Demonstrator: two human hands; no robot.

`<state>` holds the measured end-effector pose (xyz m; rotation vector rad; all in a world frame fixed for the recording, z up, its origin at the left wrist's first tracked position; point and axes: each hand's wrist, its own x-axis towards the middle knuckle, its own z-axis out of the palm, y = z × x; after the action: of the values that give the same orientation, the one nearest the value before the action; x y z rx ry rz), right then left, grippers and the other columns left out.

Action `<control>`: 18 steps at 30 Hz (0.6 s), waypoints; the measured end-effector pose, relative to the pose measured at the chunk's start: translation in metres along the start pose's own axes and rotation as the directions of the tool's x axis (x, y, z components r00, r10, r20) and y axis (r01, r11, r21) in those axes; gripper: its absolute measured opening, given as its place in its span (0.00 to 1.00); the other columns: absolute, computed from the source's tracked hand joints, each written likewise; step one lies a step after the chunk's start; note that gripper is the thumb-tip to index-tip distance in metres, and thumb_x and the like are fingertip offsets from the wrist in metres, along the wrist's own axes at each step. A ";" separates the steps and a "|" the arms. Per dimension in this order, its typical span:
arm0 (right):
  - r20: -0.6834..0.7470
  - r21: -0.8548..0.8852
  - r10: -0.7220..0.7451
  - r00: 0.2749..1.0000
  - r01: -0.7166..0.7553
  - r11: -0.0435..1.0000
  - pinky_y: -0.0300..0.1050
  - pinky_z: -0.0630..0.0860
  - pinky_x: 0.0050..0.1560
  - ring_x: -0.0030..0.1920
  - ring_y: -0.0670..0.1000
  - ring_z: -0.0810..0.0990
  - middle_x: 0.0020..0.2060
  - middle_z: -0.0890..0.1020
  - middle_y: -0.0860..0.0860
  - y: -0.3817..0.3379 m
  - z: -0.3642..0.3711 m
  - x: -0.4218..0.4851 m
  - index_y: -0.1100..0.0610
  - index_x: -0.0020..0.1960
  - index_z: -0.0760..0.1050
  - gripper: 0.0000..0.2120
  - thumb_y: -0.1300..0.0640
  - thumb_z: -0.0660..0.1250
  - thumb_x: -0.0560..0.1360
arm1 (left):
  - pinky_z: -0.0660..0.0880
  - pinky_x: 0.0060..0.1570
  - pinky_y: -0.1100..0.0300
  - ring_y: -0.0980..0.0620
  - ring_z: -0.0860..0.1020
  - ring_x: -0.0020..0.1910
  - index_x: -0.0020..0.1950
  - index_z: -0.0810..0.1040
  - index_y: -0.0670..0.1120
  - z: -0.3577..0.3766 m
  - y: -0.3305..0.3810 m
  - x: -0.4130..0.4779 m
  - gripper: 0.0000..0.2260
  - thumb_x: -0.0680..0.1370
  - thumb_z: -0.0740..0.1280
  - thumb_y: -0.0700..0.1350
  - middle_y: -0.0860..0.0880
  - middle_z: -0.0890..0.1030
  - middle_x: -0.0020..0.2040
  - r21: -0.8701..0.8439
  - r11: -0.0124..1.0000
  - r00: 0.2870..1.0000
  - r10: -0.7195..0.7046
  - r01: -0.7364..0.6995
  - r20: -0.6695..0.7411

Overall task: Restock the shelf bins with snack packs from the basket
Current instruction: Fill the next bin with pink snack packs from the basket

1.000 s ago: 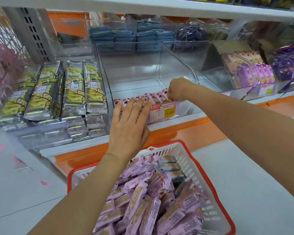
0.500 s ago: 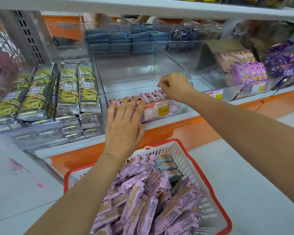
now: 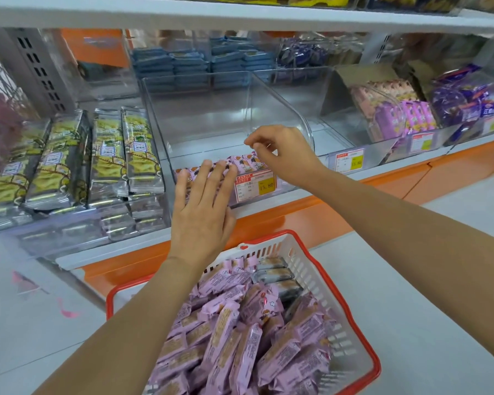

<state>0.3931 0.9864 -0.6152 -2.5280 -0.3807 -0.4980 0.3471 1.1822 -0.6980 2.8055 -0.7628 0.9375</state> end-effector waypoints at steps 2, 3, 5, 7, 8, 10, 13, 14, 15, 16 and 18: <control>-0.023 0.042 -0.032 0.999 0.033 0.999 0.31 0.75 0.47 0.43 0.44 0.80 0.46 0.84 0.48 -0.006 0.003 -0.005 0.56 0.55 0.81 0.10 0.62 0.63 0.78 | 0.42 0.77 0.43 0.43 0.58 0.78 0.80 0.59 0.44 -0.003 -0.001 -0.001 0.27 0.79 0.53 0.46 0.43 0.64 0.78 0.020 1.000 1.000 0.007 -0.008 0.027; -0.038 0.052 -0.044 0.998 0.046 0.998 0.32 0.76 0.48 0.43 0.44 0.80 0.46 0.83 0.47 -0.009 0.004 -0.008 0.57 0.55 0.81 0.10 0.62 0.63 0.78 | 0.42 0.77 0.42 0.43 0.58 0.78 0.80 0.58 0.44 -0.006 0.000 -0.001 0.28 0.79 0.53 0.46 0.43 0.63 0.78 0.026 1.000 0.999 0.011 -0.012 0.043; -0.060 0.064 -0.060 0.996 0.064 0.996 0.33 0.76 0.48 0.43 0.45 0.80 0.46 0.83 0.47 -0.013 0.001 -0.012 0.57 0.55 0.81 0.10 0.63 0.64 0.77 | 0.42 0.77 0.42 0.42 0.56 0.79 0.80 0.57 0.44 -0.012 0.000 -0.002 0.28 0.79 0.53 0.46 0.43 0.61 0.79 0.031 0.999 0.997 0.015 -0.017 0.074; -0.060 0.084 -0.043 0.997 0.048 0.995 0.32 0.75 0.46 0.43 0.45 0.79 0.45 0.83 0.48 -0.019 -0.004 -0.015 0.58 0.54 0.81 0.09 0.63 0.64 0.77 | 0.43 0.77 0.41 0.42 0.55 0.79 0.80 0.57 0.43 -0.018 0.000 -0.005 0.28 0.79 0.53 0.46 0.42 0.60 0.79 0.031 0.999 0.995 0.011 -0.014 0.097; -0.054 0.096 -0.026 0.998 0.031 0.995 0.32 0.75 0.45 0.42 0.45 0.79 0.44 0.83 0.49 -0.022 -0.007 -0.017 0.58 0.54 0.81 0.09 0.63 0.65 0.77 | 0.44 0.77 0.40 0.42 0.55 0.79 0.80 0.58 0.42 -0.021 0.000 -0.007 0.28 0.79 0.53 0.46 0.42 0.61 0.79 0.026 1.000 0.994 0.005 -0.008 0.106; -0.038 0.124 -0.002 0.999 0.007 0.992 0.31 0.73 0.42 0.39 0.43 0.77 0.41 0.83 0.49 -0.028 -0.010 -0.024 0.56 0.53 0.82 0.08 0.62 0.66 0.76 | 0.47 0.77 0.39 0.41 0.57 0.78 0.79 0.59 0.41 -0.027 0.001 -0.015 0.28 0.78 0.53 0.47 0.41 0.62 0.78 0.011 1.000 0.994 -0.011 0.010 0.112; -0.001 0.165 0.006 1.000 -0.006 0.986 0.35 0.74 0.39 0.35 0.44 0.76 0.36 0.81 0.48 -0.037 -0.009 -0.039 0.56 0.50 0.82 0.06 0.61 0.67 0.76 | 0.53 0.75 0.40 0.39 0.64 0.72 0.75 0.67 0.40 -0.029 0.004 -0.034 0.27 0.77 0.54 0.46 0.40 0.69 0.71 -0.034 0.999 0.997 -0.015 0.017 0.077; 0.017 0.173 0.005 1.000 -0.008 0.985 0.37 0.75 0.38 0.35 0.44 0.76 0.35 0.80 0.48 -0.040 -0.007 -0.045 0.56 0.50 0.81 0.06 0.61 0.67 0.76 | 0.56 0.72 0.41 0.39 0.67 0.68 0.72 0.70 0.40 -0.028 0.004 -0.041 0.25 0.76 0.54 0.46 0.40 0.71 0.67 -0.047 0.999 0.998 -0.006 0.009 0.062; 0.043 0.178 0.009 0.999 -0.017 0.984 0.38 0.75 0.37 0.34 0.45 0.76 0.35 0.80 0.48 -0.043 -0.004 -0.051 0.56 0.50 0.81 0.05 0.61 0.67 0.77 | 0.60 0.69 0.43 0.40 0.68 0.64 0.69 0.73 0.40 -0.026 0.004 -0.048 0.24 0.75 0.55 0.45 0.41 0.72 0.64 -0.054 0.999 0.999 0.008 -0.005 0.050; 0.075 0.182 0.015 0.997 -0.029 0.983 0.39 0.76 0.37 0.33 0.45 0.75 0.34 0.80 0.49 -0.045 0.000 -0.058 0.57 0.49 0.81 0.05 0.60 0.66 0.77 | 0.62 0.65 0.44 0.40 0.70 0.61 0.66 0.74 0.40 -0.025 0.004 -0.054 0.22 0.75 0.55 0.45 0.41 0.72 0.61 -0.057 0.998 0.999 0.021 -0.019 0.048; 0.137 0.180 0.028 0.990 -0.053 0.982 0.42 0.74 0.35 0.32 0.45 0.74 0.32 0.79 0.50 -0.049 0.011 -0.073 0.56 0.48 0.80 0.04 0.59 0.66 0.78 | 0.66 0.59 0.46 0.40 0.71 0.56 0.62 0.76 0.41 -0.020 0.003 -0.067 0.20 0.74 0.56 0.45 0.42 0.73 0.57 -0.074 0.997 0.996 0.040 -0.034 0.081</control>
<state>0.3130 1.0201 -0.6331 -2.3913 -0.4044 -0.2650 0.2894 1.2132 -0.7212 2.7911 -0.8446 0.7868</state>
